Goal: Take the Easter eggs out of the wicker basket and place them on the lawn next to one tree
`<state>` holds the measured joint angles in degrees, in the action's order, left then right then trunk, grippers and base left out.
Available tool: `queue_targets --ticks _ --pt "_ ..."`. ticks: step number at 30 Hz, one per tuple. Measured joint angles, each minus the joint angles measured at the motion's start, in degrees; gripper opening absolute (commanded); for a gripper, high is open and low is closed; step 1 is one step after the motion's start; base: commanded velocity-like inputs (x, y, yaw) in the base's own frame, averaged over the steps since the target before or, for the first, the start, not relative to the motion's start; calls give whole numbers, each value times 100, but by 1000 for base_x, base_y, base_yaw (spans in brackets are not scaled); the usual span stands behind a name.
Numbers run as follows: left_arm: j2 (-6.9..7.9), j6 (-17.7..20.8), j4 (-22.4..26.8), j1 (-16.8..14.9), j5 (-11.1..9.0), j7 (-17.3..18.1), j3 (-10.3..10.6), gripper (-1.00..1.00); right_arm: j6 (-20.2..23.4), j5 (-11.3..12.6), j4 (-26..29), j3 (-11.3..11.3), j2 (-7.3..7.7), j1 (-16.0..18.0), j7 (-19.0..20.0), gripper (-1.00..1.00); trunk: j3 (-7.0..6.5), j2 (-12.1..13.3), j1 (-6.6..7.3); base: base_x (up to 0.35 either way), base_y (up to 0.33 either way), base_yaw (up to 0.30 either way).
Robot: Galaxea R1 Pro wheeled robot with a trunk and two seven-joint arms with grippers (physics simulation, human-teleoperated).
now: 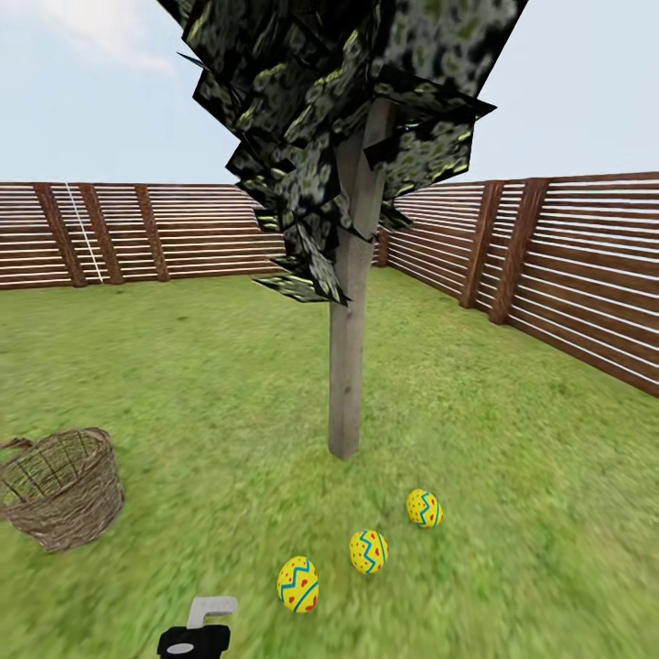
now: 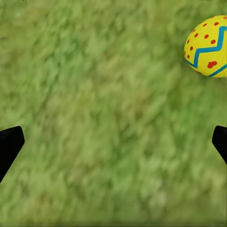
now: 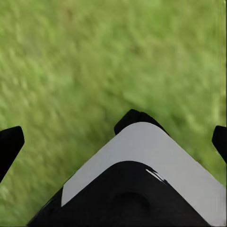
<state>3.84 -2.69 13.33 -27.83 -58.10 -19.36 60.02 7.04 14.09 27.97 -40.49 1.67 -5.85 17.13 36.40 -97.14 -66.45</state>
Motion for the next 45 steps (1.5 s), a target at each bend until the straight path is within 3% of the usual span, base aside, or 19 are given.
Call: queue_targets --ticks 9,32,45 --pt "-2 -95 4 131 0 1 87 100 4 42 -64 2 -2 5 -327 100 -162 361 198 0 0 0" --pt "-5 -137 0 206 -2 1 127 100 4 32 -99 2 -5 9 -361 100 -575 1284 703 0 0 0" --pt "-7 -346 -2 562 -5 6 369 100 2 49 -767 12 -5 9 -362 100 -808 1805 989 0 0 0"
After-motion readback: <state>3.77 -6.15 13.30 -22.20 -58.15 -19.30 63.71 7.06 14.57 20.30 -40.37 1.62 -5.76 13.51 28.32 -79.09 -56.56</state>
